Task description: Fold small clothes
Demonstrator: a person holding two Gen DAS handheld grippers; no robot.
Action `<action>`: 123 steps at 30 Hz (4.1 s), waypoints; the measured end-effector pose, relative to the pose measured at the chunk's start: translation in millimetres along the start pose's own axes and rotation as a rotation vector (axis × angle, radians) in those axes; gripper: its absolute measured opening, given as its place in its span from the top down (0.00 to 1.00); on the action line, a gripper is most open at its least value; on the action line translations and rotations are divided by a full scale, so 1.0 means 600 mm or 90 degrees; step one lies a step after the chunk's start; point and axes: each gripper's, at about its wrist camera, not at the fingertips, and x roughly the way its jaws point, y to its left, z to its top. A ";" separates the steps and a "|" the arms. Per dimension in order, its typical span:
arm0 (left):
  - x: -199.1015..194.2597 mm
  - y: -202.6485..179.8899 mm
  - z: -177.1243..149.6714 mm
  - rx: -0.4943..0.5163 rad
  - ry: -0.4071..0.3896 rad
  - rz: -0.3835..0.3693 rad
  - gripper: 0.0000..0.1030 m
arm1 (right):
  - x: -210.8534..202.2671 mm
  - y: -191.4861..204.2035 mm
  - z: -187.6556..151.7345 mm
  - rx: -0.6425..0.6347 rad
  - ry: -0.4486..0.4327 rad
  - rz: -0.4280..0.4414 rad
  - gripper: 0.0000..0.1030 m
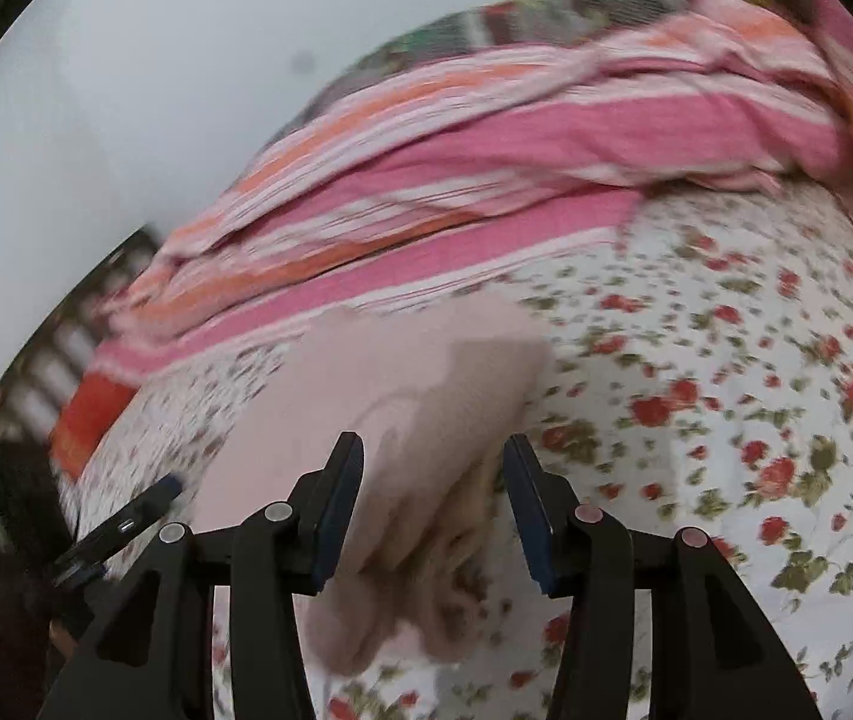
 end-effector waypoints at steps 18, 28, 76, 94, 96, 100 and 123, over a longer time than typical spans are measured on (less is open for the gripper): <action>-0.007 -0.085 -0.091 0.121 0.081 0.059 0.71 | -0.037 0.004 -0.033 -0.060 -0.082 0.053 0.96; -0.013 -0.072 -0.091 0.087 0.088 0.055 0.82 | 0.001 -0.015 -0.046 -0.043 0.001 -0.042 0.96; 0.178 -0.066 0.058 0.078 0.090 0.155 0.47 | 0.040 0.045 -0.060 -0.192 -0.013 -0.152 0.70; 0.141 -0.060 0.036 0.090 0.071 0.135 0.47 | 0.009 0.022 -0.059 -0.109 -0.052 -0.094 0.53; 0.137 -0.061 0.035 0.092 0.070 0.135 0.47 | 0.013 0.039 -0.053 -0.125 -0.056 -0.114 0.53; 0.136 -0.060 0.036 0.094 0.071 0.131 0.47 | 0.026 0.065 -0.027 -0.153 -0.058 -0.125 0.53; 0.094 -0.062 0.011 0.092 0.061 0.072 0.47 | 0.101 0.016 -0.021 -0.138 0.011 -0.180 0.52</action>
